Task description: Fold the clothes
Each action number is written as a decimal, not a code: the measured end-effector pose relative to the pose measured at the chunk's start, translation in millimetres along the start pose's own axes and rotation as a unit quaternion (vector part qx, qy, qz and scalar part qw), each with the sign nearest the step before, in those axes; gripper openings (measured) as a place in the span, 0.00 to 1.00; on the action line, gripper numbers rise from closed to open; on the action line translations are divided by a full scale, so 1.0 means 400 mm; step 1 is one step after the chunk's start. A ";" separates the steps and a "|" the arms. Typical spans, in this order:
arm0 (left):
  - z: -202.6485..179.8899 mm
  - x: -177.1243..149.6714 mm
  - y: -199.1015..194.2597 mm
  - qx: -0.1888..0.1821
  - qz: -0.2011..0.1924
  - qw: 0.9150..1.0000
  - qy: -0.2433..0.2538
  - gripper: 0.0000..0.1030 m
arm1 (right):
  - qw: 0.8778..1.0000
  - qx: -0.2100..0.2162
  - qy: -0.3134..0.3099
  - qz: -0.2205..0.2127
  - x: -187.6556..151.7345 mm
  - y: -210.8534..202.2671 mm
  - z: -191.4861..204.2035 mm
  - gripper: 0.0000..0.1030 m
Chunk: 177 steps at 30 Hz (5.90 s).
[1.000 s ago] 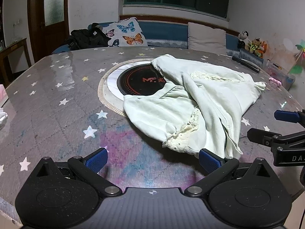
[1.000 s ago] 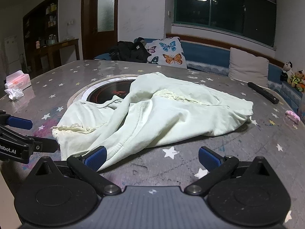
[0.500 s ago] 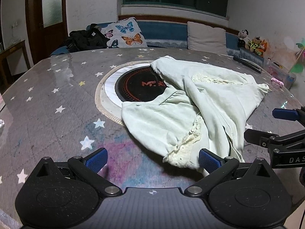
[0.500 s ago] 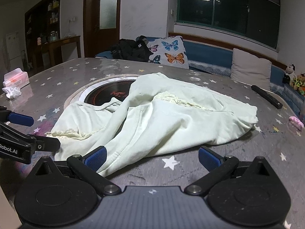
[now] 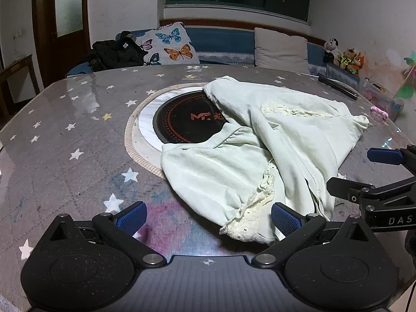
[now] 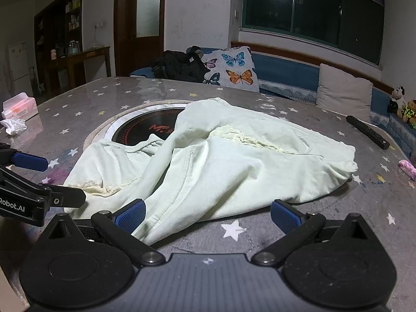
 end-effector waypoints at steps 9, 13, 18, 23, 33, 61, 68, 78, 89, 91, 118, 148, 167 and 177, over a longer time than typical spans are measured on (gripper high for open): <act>0.012 0.030 0.016 0.010 -0.004 1.000 0.003 1.00 | 1.000 0.000 -0.003 0.000 0.017 0.019 -0.011 1.00; 0.017 0.037 0.021 0.011 -0.005 1.000 0.001 1.00 | 1.000 -0.001 -0.002 0.000 0.024 0.027 -0.019 1.00; 0.017 0.031 0.024 0.011 0.000 1.000 0.000 1.00 | 1.000 -0.001 -0.001 0.002 0.024 0.028 -0.022 1.00; 0.017 0.025 0.021 0.012 0.002 1.000 -0.001 1.00 | 1.000 -0.002 0.001 0.005 0.016 0.027 -0.022 1.00; 0.016 0.016 0.011 0.011 0.002 1.000 -0.003 1.00 | 1.000 -0.004 -0.001 0.005 0.010 0.014 -0.020 1.00; 0.017 -0.030 -0.033 0.013 0.004 1.000 0.003 1.00 | 1.000 -0.003 0.001 0.015 -0.036 -0.031 -0.017 1.00; 0.013 -0.060 -0.048 0.014 0.008 1.000 0.008 1.00 | 1.000 -0.001 0.001 0.015 -0.059 -0.049 -0.002 1.00; 0.007 -0.091 -0.062 0.020 0.015 1.000 0.019 1.00 | 1.000 0.000 0.002 0.016 -0.081 -0.062 0.011 1.00; 0.002 -0.117 -0.069 0.024 0.018 0.999 0.023 1.00 | 1.000 0.000 0.002 0.020 -0.104 -0.071 0.023 1.00; 0.002 -0.118 -0.070 0.025 0.018 0.999 0.023 1.00 | 1.000 0.000 0.001 0.020 -0.106 -0.073 0.027 1.00; 0.005 -0.114 -0.062 0.028 0.019 0.999 0.016 1.00 | 1.000 -0.001 -0.002 0.022 -0.102 -0.068 0.031 1.00; 0.026 -0.027 -0.018 0.021 0.007 1.000 0.019 1.00 | 1.000 -0.006 -0.019 0.020 -0.029 -0.006 0.002 1.00; 0.038 0.080 0.073 0.022 -0.002 0.999 0.032 1.00 | 0.999 -0.012 -0.029 0.021 0.075 0.083 -0.038 1.00; 0.047 0.100 0.098 0.023 0.000 0.999 0.028 1.00 | 0.999 -0.011 -0.040 0.022 0.095 0.102 -0.031 1.00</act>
Point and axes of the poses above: each gripper's, at about its wrist camera, not at the fingertips, and y roughly the way its jaws point, z to its left, x to its top, the point moved 9 cm from there along y, roughly the way its jaws point, and after that the axes turned 2 degrees about y, right-handed, at the moved point
